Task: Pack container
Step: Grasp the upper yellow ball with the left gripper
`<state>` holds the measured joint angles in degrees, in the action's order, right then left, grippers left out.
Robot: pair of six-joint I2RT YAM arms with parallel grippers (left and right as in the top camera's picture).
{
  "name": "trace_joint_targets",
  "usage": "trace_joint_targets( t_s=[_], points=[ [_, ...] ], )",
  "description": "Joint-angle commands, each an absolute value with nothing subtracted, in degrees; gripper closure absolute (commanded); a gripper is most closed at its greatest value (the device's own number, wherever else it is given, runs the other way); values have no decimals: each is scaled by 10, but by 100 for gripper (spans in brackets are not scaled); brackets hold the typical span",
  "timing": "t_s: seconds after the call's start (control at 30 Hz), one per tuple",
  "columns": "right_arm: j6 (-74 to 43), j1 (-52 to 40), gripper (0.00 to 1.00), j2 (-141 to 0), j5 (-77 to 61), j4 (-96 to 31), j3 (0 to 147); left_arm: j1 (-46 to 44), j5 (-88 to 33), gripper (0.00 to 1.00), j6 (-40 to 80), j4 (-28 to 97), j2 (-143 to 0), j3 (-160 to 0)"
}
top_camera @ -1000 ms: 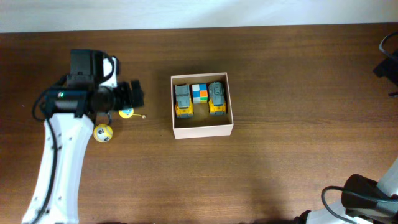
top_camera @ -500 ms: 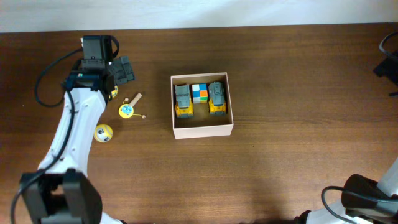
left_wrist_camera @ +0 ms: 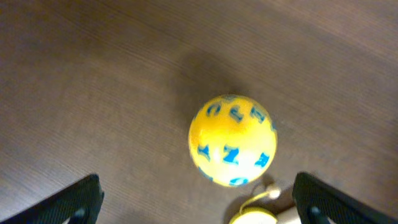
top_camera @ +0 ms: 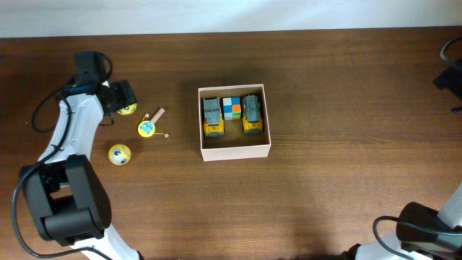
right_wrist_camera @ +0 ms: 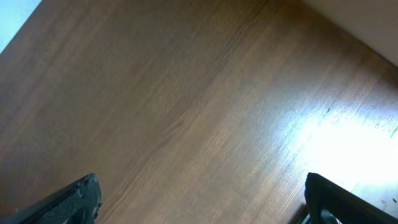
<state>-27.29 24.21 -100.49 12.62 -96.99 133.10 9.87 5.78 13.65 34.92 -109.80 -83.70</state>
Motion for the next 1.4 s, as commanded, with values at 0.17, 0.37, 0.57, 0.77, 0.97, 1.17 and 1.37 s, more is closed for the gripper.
trace_joint_targets(
  t_s=[0.17, 0.37, 0.57, 0.77, 0.97, 1.17, 1.37],
  points=[
    [-279, 244, 1, -1009, 136, -973, 1329, 104, -7, 1, 78, 326, -1116, -845],
    [-279, 244, 1, -1009, 136, -973, 1329, 104, -7, 1, 61, 317, -1165, -845],
    [-279, 244, 1, -1009, 136, -973, 1329, 103, -8, 1, 57, 296, -1187, -845],
    [-280, 244, 1, -1009, 136, -973, 1329, 102, -14, 1, 57, 274, -1202, -845],
    [-279, 244, 1, -1009, 136, -973, 1329, 101, -24, 10, 57, 269, -1218, -845],
    [-279, 244, 1, -1009, 136, -973, 1329, 101, -24, 32, 57, 269, -1219, -845],
    [-280, 244, 1, -1009, 136, -973, 1329, 101, -29, 47, 57, 269, -1219, -845]
  ],
)
